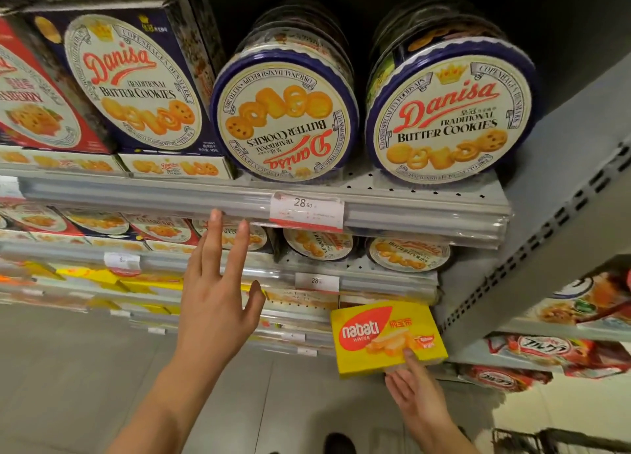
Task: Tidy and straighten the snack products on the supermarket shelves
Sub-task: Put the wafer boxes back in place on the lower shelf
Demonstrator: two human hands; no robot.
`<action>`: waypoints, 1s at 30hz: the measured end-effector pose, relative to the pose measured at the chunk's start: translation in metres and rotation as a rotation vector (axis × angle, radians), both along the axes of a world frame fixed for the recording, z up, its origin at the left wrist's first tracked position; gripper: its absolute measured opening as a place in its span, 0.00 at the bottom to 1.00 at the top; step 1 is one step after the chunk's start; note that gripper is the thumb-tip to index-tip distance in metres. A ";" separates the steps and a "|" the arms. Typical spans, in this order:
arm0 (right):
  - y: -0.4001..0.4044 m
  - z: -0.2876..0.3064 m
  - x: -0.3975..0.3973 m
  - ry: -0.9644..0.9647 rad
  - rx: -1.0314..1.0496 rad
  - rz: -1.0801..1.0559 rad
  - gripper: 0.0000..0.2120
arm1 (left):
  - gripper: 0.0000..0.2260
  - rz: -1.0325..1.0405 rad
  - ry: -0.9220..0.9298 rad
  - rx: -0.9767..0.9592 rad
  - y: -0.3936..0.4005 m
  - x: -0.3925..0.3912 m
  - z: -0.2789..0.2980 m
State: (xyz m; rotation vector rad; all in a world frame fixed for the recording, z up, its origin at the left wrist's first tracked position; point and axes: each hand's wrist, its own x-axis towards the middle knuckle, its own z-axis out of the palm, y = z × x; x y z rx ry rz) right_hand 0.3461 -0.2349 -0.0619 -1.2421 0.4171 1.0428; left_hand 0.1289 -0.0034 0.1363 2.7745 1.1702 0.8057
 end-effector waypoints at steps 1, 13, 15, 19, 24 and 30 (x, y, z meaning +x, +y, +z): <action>-0.004 0.000 -0.004 -0.018 0.001 0.019 0.23 | 0.37 -0.010 0.002 0.008 -0.001 -0.001 0.002; 0.019 0.007 -0.048 0.093 0.087 0.185 0.26 | 0.32 0.085 -0.144 -0.496 -0.032 -0.075 -0.056; 0.028 0.011 -0.061 0.114 0.085 0.211 0.26 | 0.34 0.114 -0.135 -0.619 -0.035 -0.092 -0.069; 0.053 0.024 -0.098 0.131 0.121 0.286 0.27 | 0.35 0.199 -0.182 -0.847 -0.032 -0.124 -0.085; 0.095 0.035 -0.168 0.136 0.179 0.398 0.27 | 0.40 0.282 -0.303 -1.095 -0.014 -0.183 -0.101; 0.146 0.053 -0.268 0.125 0.210 0.531 0.43 | 0.48 0.316 -0.681 -1.340 0.019 -0.275 -0.105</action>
